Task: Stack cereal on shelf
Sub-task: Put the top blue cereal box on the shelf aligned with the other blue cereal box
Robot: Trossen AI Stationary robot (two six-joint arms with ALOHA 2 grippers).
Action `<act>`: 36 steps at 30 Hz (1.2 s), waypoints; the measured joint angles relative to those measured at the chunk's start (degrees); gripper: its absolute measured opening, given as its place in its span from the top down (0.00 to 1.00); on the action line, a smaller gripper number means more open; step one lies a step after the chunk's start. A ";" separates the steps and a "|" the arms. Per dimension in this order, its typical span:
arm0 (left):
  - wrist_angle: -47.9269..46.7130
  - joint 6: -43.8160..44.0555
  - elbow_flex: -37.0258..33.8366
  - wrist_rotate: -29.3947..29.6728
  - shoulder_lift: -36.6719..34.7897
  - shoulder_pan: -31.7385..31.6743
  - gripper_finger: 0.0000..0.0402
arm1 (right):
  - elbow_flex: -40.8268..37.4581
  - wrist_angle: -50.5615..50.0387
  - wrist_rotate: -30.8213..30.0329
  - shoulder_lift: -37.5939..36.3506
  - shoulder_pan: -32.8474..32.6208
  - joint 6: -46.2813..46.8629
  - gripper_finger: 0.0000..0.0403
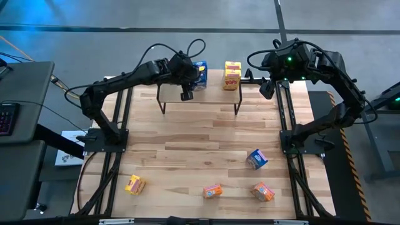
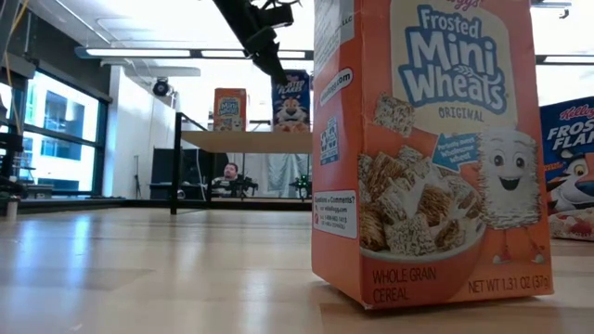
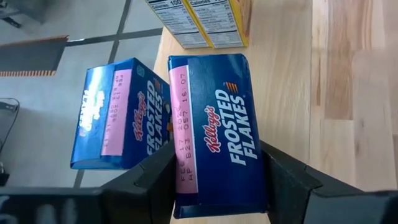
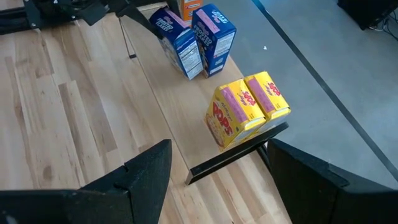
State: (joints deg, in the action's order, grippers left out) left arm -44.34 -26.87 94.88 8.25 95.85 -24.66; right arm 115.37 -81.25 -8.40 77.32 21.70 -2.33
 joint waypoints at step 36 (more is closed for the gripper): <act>2.17 0.58 -0.01 2.96 0.40 -0.45 0.44 | 0.00 0.00 0.00 0.00 0.01 -0.19 0.36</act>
State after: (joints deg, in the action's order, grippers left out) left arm -42.16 -26.29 94.87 11.21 96.26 -25.10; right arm 115.37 -81.25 -8.40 77.32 21.71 -2.52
